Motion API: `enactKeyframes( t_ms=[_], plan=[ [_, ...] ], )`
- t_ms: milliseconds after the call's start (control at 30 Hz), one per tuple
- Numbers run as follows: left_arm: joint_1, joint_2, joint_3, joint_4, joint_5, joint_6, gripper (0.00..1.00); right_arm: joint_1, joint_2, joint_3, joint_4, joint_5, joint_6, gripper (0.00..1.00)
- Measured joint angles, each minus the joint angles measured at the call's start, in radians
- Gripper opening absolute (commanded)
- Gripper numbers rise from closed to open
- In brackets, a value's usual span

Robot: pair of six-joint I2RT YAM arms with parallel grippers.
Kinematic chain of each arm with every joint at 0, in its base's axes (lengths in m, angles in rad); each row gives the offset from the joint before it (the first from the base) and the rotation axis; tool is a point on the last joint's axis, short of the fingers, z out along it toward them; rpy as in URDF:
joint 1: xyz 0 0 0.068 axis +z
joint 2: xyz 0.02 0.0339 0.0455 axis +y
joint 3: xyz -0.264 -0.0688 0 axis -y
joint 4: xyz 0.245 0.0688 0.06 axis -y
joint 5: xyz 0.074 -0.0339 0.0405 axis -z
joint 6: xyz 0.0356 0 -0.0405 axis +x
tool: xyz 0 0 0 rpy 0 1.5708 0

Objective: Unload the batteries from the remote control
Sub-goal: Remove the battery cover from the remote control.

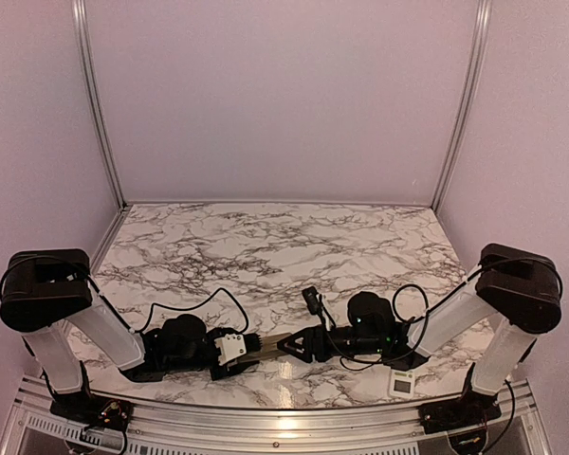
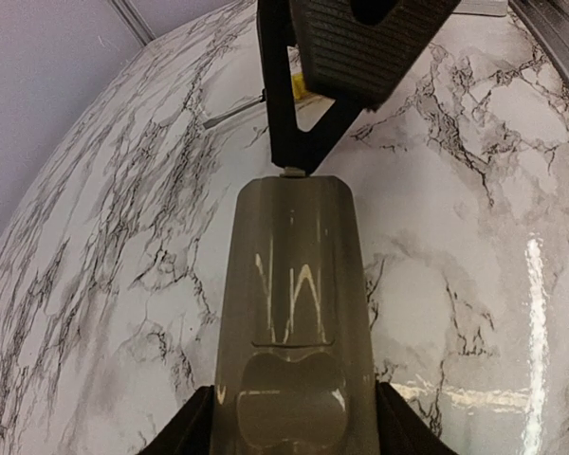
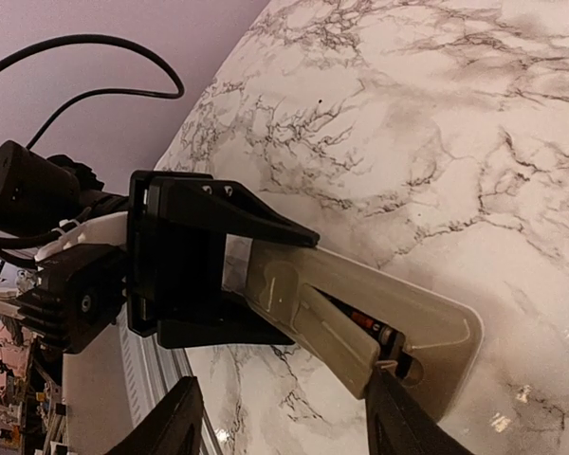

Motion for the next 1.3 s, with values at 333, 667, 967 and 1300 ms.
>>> enactKeyframes(
  t_ms=[333,667,967,1300],
  plan=[
    [0.0,0.0,0.0,0.0,0.0,0.0,0.0,0.005,-0.001,0.006,-0.019,0.011,-0.008,0.56],
    [0.0,-0.007,-0.006,-0.005,-0.002,-0.001,0.0,0.021,-0.029,0.01,-0.036,0.018,-0.022,0.56],
    [0.001,-0.011,-0.01,-0.005,-0.008,-0.003,0.0,0.03,-0.032,0.023,-0.058,0.024,-0.04,0.56],
    [0.002,-0.012,-0.012,-0.005,-0.013,-0.003,0.0,0.051,-0.05,0.024,-0.098,0.04,-0.046,0.56]
  ],
)
